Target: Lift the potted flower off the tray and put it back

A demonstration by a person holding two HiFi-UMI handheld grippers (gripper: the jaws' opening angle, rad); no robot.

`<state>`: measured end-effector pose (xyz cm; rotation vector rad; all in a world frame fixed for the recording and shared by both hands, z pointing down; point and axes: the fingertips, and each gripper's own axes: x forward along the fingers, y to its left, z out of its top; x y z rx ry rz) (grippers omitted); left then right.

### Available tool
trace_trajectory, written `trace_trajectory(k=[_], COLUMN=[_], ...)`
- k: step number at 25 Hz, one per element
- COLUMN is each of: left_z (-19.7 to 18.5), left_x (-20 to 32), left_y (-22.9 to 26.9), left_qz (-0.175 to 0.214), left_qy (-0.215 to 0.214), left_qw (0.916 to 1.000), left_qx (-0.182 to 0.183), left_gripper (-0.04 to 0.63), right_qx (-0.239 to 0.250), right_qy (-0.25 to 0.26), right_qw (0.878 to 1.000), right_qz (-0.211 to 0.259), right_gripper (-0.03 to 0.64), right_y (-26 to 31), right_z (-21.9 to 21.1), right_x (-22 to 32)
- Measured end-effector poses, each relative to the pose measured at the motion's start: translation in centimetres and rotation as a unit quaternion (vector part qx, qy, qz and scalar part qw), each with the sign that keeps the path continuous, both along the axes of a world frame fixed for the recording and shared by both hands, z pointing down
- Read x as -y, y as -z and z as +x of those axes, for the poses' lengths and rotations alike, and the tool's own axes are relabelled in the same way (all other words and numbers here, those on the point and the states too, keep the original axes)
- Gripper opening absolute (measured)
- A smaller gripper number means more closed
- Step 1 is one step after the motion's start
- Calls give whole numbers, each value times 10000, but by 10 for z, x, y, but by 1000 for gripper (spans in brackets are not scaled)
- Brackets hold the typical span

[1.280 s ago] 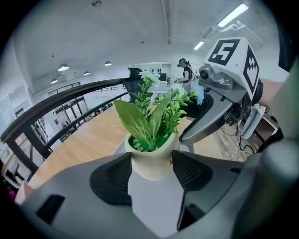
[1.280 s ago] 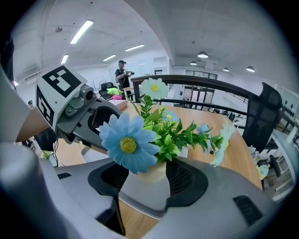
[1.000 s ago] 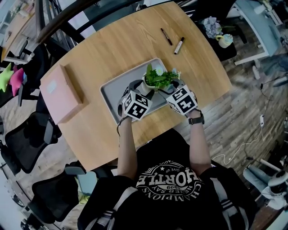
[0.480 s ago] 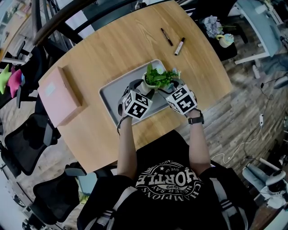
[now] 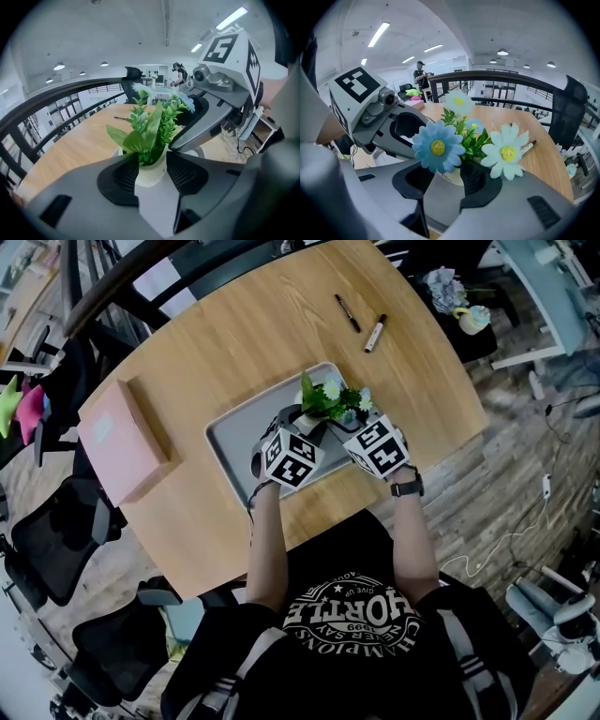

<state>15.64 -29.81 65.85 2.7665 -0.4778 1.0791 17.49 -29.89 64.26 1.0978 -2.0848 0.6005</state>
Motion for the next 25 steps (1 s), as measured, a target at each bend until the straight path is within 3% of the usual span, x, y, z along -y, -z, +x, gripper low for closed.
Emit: trace_trajectory(k=[3, 10, 25], left_z=[-2, -5, -43], left_x=[1, -2, -25], left_y=[1, 10, 66], left_qz=[-144, -52, 423], left_qy=[73, 150, 618], left_qw=[9998, 9998, 9966], left_qx=[-110, -124, -330], left_gripper=[193, 193, 193], right_qx=[36, -18, -46], right_qy=[-10, -13, 90], right_qw=[10000, 10000, 9982], right_qz=[-6, 31, 597], right_gripper=[183, 184, 184], right_y=[-1, 3, 55], right_z=[0, 0, -15], right_x=[-1, -4, -28])
